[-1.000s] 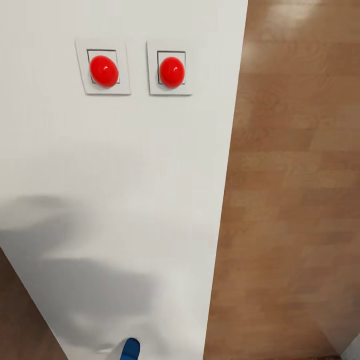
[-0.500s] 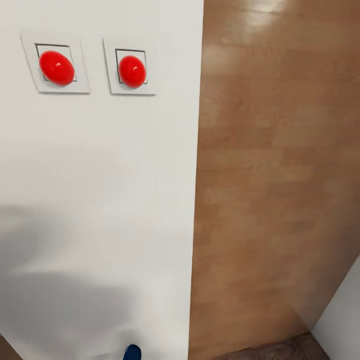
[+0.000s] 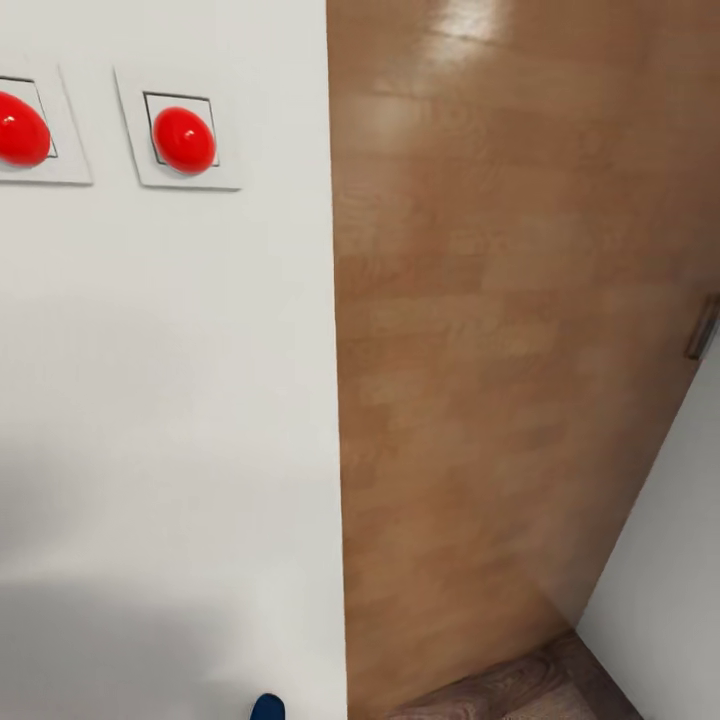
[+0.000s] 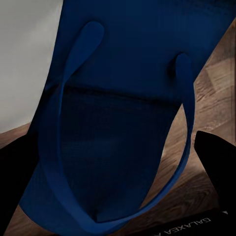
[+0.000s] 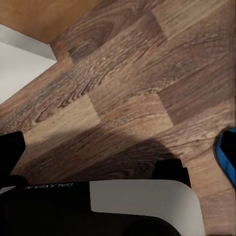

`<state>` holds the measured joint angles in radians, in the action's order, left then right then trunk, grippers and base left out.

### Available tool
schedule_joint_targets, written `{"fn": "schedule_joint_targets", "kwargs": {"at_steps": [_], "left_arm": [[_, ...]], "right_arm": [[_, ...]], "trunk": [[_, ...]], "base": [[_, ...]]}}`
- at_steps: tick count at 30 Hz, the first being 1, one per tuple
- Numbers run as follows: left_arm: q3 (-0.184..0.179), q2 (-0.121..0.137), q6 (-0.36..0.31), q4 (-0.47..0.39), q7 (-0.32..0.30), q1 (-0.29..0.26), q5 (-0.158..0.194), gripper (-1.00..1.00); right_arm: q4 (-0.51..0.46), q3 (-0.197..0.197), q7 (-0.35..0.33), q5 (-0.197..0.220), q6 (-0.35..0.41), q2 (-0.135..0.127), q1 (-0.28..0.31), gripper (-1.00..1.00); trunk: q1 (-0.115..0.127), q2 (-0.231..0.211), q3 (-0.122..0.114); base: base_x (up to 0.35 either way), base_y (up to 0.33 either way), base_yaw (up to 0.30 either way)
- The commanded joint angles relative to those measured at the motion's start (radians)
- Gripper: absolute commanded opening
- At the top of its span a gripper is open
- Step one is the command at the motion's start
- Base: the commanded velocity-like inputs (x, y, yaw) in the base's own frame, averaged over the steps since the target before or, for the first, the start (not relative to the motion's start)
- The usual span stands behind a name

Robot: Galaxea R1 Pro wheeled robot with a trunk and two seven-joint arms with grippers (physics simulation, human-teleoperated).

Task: In the bedroom, move the book from the bed onto either nightstand, and place the two sandals side by side next to the bed.

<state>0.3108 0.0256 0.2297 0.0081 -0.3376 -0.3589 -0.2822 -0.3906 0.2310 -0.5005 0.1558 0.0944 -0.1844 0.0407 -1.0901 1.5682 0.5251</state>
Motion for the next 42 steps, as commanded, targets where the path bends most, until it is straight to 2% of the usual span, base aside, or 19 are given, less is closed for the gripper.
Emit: {"fn": "schedule_joint_targets", "kwargs": {"at_steps": [1, 30, 42], "left_arm": [[0.025, 0.001, 0.005, -0.071, -0.003, -0.002, -0.005, -1.00], [0.025, 0.001, 0.005, -0.071, -0.003, -0.001, -0.005, -1.00], [0.025, 0.001, 0.005, -0.071, -0.003, -0.001, -0.005, -1.00]], "right_arm": [[-0.001, 0.005, -0.006, 0.010, 0.010, 0.000, 0.001, 1.00], [-0.001, 0.005, -0.006, 0.010, 0.010, 0.000, 0.001, 1.00], [-0.001, 0.005, -0.006, 0.010, 0.010, 0.000, 0.001, 1.00]], "trunk": [[0.000, 0.001, 0.001], [0.000, 0.001, 0.001], [0.000, 0.001, 0.001]], "base": [[0.000, 0.000, -0.255], [0.000, 0.000, -0.255], [0.069, 0.052, -0.255]]}}
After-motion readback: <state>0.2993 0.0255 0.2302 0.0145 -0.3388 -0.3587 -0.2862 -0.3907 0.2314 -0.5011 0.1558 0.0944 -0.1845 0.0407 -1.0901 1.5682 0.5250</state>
